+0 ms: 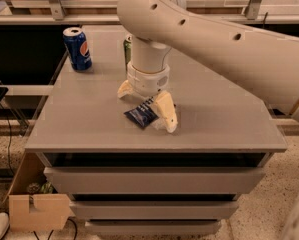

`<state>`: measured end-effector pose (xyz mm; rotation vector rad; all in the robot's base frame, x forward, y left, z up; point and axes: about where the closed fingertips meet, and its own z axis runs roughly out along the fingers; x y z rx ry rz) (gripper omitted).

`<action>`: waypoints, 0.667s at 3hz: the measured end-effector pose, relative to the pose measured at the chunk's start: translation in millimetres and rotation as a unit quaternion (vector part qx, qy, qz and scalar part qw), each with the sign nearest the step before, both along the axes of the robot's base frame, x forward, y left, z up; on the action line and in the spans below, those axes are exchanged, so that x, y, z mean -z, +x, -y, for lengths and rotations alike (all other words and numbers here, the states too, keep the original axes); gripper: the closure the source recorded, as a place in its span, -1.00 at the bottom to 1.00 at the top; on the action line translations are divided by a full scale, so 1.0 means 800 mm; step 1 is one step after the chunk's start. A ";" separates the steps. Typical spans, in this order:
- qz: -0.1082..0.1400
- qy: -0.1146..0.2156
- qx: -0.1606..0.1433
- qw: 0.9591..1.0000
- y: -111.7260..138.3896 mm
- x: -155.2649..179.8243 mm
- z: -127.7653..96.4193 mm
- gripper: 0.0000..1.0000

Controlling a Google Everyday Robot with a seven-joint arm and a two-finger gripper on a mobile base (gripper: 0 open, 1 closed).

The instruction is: Pick rxbar blueberry

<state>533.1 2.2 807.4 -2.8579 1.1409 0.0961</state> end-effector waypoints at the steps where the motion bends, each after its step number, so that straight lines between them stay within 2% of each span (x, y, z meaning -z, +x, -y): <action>1: 0.000 0.000 0.000 1.000 0.000 -0.009 0.000 -0.20; 2: 0.000 0.000 0.000 1.000 0.000 -0.020 0.000 0.27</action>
Offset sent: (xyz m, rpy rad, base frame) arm 0.0062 -0.0080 -0.0052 -0.0306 0.0343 0.0133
